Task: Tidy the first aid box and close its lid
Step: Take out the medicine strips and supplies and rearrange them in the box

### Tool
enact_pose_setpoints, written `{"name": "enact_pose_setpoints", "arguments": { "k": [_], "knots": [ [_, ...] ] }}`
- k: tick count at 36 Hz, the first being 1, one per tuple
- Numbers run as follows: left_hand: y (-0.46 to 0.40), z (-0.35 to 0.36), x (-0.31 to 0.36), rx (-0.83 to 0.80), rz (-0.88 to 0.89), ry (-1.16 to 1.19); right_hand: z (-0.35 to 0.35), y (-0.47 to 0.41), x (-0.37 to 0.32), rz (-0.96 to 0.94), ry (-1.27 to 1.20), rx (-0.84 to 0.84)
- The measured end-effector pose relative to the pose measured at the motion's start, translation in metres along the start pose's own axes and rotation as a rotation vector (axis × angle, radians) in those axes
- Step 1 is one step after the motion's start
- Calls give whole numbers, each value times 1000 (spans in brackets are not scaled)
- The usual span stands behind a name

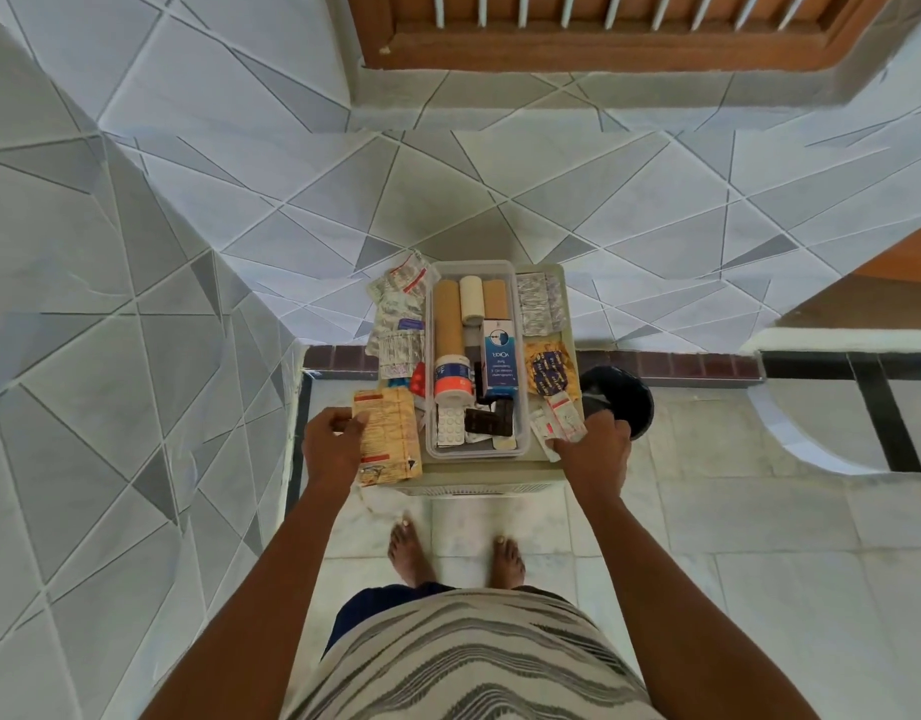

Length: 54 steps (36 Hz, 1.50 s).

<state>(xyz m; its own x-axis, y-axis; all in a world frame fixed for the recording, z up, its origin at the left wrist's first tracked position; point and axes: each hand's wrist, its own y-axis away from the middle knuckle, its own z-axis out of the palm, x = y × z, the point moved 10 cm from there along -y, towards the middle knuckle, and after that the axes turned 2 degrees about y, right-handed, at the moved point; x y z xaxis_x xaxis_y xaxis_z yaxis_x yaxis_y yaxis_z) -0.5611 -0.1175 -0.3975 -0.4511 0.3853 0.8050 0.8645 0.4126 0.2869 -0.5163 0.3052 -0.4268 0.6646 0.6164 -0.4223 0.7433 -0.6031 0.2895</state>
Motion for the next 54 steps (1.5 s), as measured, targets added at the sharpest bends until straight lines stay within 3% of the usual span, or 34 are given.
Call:
{"name": "enact_pose_setpoints", "arguments": {
  "k": [17, 24, 29, 35, 41, 45, 54],
  "knots": [
    [7, -10, -4, 27, -26, 126, -19, 18, -10, -106, -87, 119],
    [12, -21, 15, 84, 16, 224, -38, 46, -45, -328, -326, 148],
    [16, -1, 65, -48, 114, 278, -35, 48, -62, -416, -389, 123],
    [23, 58, 144, -285, 437, 110, -43, 48, -58, -373, -484, 169],
    [25, 123, 152, -543, 508, -135, -53, 52, -53, -322, -538, 201],
    [24, 139, 138, -569, 541, -250, -54, 54, -54, -309, -559, 189],
    [53, 154, 147, -586, 888, -451, -36, 56, -83, -457, -571, 31]
  ]
}}
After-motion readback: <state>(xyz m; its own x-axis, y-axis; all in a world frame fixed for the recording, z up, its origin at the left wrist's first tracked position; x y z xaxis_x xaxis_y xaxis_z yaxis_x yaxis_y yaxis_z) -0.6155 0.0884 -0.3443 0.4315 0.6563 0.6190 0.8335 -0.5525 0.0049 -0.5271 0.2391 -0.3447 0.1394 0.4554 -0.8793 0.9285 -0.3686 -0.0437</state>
